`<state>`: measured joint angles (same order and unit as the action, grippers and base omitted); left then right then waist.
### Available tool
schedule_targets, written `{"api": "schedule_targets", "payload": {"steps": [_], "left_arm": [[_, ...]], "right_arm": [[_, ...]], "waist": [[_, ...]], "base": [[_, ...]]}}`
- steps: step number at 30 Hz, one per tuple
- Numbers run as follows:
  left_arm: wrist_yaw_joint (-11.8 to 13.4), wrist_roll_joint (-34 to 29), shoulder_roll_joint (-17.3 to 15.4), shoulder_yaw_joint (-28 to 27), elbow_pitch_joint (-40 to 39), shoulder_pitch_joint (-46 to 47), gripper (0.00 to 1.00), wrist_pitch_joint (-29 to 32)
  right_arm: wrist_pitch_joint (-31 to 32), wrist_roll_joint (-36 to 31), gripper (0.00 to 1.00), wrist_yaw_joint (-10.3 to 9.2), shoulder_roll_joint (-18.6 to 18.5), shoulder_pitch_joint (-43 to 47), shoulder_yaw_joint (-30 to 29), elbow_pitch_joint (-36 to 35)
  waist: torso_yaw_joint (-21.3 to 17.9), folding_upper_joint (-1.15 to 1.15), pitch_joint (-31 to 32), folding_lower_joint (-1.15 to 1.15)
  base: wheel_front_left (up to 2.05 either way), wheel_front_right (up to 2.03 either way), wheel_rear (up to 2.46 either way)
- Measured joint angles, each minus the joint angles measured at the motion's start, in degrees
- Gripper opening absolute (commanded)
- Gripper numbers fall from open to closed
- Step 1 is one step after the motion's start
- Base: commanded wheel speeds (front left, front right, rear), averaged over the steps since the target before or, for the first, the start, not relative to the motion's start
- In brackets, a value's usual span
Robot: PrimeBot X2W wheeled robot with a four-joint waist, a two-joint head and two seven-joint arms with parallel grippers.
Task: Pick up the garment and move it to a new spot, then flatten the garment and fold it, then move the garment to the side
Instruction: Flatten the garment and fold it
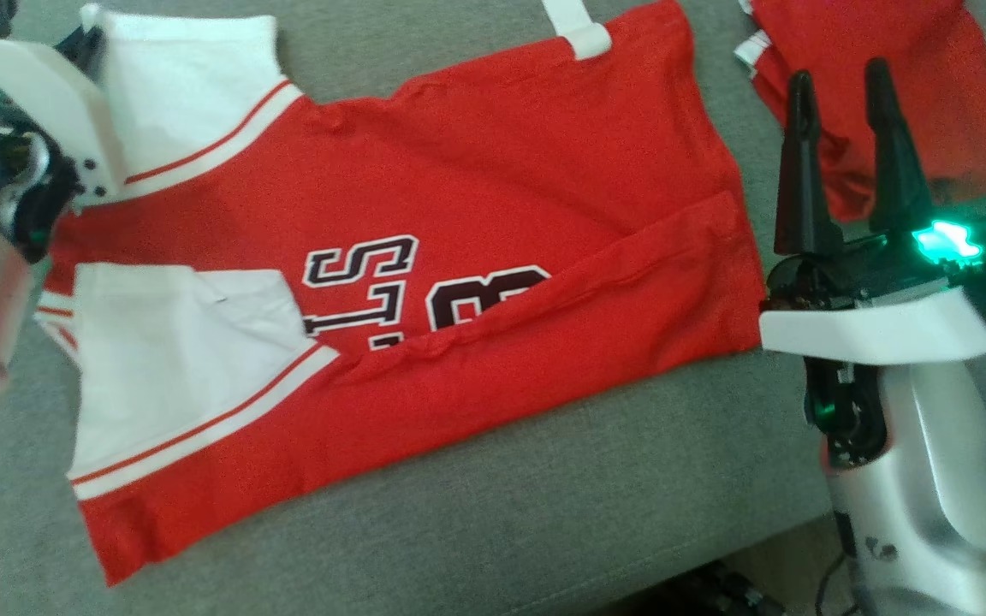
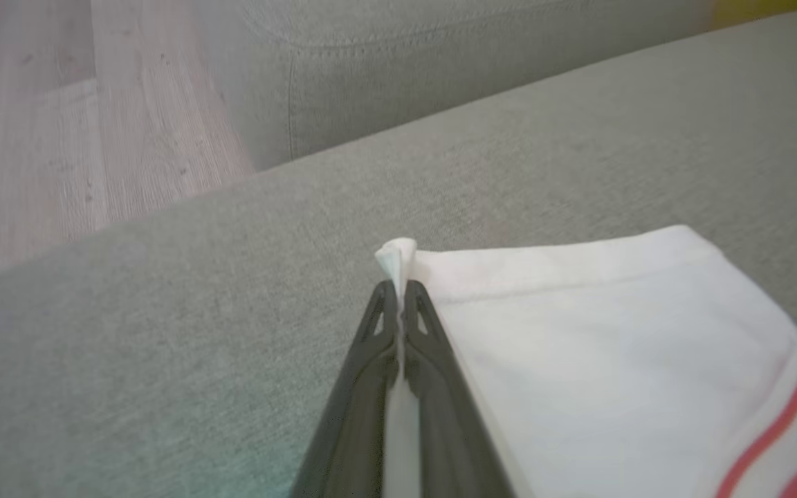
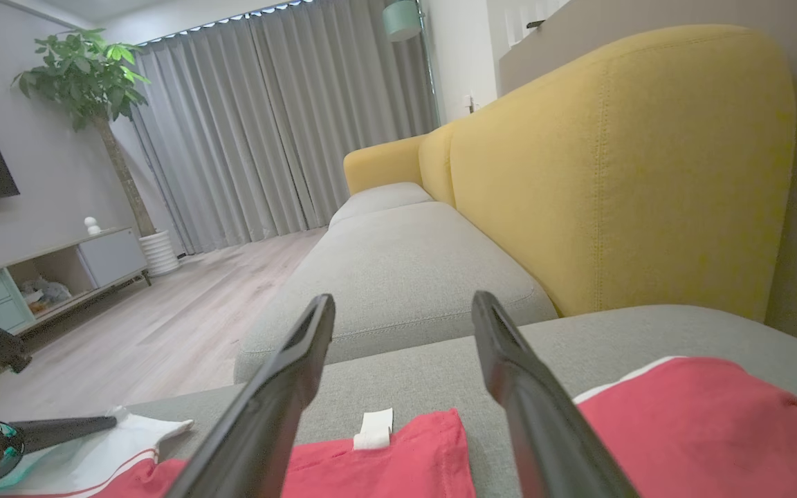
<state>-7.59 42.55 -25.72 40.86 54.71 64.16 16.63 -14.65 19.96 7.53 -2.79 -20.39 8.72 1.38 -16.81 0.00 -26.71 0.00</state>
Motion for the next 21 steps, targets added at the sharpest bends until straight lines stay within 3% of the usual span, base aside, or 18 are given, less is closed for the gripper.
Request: {"api": "schedule_targets", "payload": {"steps": [7,12,15,21], "left_arm": [[0.0,-0.7,2.7,1.8,-3.5,0.1,0.00,-11.8],[0.0,-1.9,4.3,3.5,-7.8,0.0,0.00,-17.7],[0.0,-2.9,4.7,4.3,-10.5,-0.2,0.00,-19.1],[1.0,-3.7,4.6,5.8,-20.9,-3.7,0.00,-20.1]], "right_arm": [[0.7,-7.7,1.00,0.00,0.0,-3.9,-2.7,7.3],[7.5,-11.1,1.00,0.00,-2.6,-9.6,-5.1,15.0],[10.8,-11.2,1.00,0.00,-4.1,-12.0,-6.3,19.0],[18.7,-12.4,1.00,0.00,-9.4,-18.4,-8.6,33.8]], "waist": [[4.3,0.00,2.2,0.00],[8.3,0.00,3.7,0.00],[9.9,0.00,4.2,-0.01],[14.9,0.00,4.6,0.00]], "base": [[0.00,0.00,0.00],[0.00,0.00,0.00],[0.00,0.00,0.00],[0.00,0.00,0.00]]}}
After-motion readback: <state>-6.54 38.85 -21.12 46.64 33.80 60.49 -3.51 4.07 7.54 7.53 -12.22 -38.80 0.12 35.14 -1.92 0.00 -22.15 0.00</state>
